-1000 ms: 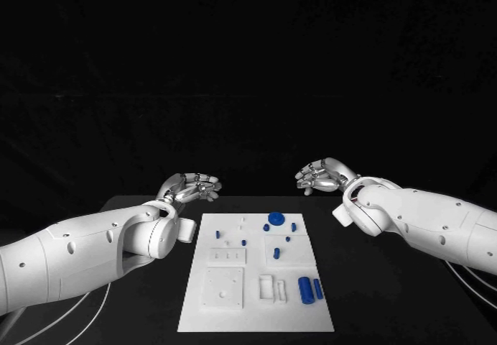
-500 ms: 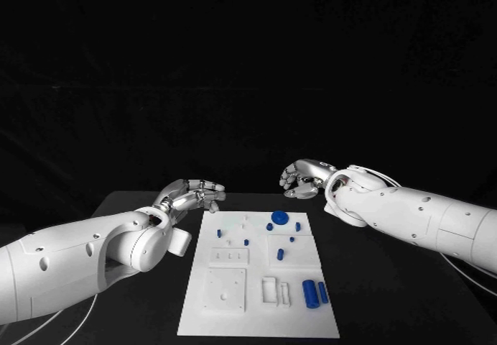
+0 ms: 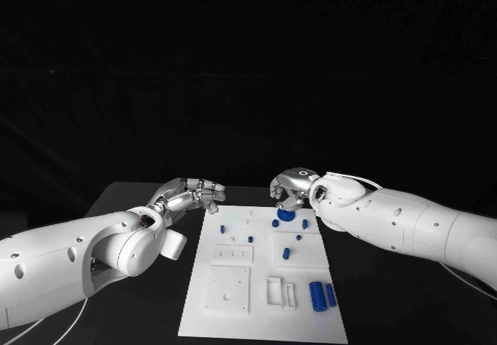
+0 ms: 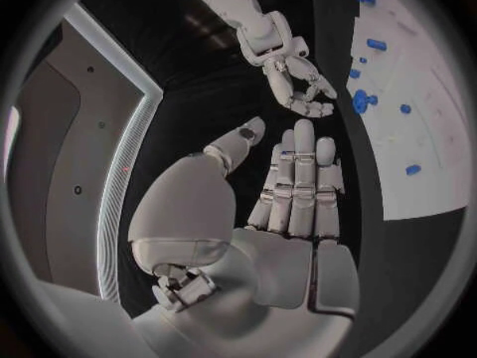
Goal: Assemble the parts on the task board
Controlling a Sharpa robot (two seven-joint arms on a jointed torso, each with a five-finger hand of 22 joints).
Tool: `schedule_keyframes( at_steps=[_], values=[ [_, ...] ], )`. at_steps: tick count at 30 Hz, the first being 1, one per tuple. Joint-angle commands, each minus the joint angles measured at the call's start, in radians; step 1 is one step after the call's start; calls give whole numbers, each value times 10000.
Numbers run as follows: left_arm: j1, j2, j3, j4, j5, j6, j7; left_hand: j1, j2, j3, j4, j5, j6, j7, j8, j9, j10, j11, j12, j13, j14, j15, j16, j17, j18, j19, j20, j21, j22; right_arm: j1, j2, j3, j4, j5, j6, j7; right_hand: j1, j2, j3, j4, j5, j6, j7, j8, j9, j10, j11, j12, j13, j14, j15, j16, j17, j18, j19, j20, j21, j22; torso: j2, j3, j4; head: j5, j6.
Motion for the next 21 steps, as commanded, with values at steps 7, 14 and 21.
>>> schedule_keyframes(
  at_steps=[7, 14, 21],
  values=[
    [145, -39, 18, 228, -67, 313, -34, -151, -15, 66, -2, -55, 90, 0, -24, 0, -46, 20, -58, -20, -19, -1, -36, -11, 74, -11, -45, -3, -17, -229, 94, -1, 9, -1853, 397, -642, -175, -280, 108, 66, -605, 131, -13, -81, -33, 126, -8, -129, -24, -100, -22, 150, -135, 631, 88, -162, 211, 224, 340, -37, 96, -23, 15],
    [154, -90, 18, 200, -67, 291, -43, -210, -54, 68, 14, -82, 69, 10, -53, -14, -75, 38, -101, -37, -25, 1, -45, -17, 56, -17, -59, 1, -26, -299, 48, -4, -3, -2046, 462, -740, -301, -537, 109, 228, -857, 135, -10, -131, -47, 128, 2, -197, -35, -107, -13, 235, -224, 631, 85, -163, 304, 211, 408, -50, 73, 0, 18],
    [154, -86, 18, 183, -67, 289, -62, -262, -68, 73, 42, -104, 57, 18, -71, -22, -84, 47, -126, -46, -31, 4, -52, -22, 42, -23, -67, 3, -34, -358, 47, -5, -33, -2072, 493, -763, -347, -640, 97, 304, -917, 110, -3, -168, -56, 99, 16, -240, -49, -110, -1, 284, -268, 631, 84, -170, 345, 207, 457, -79, 161, -113, 5]
  ],
)
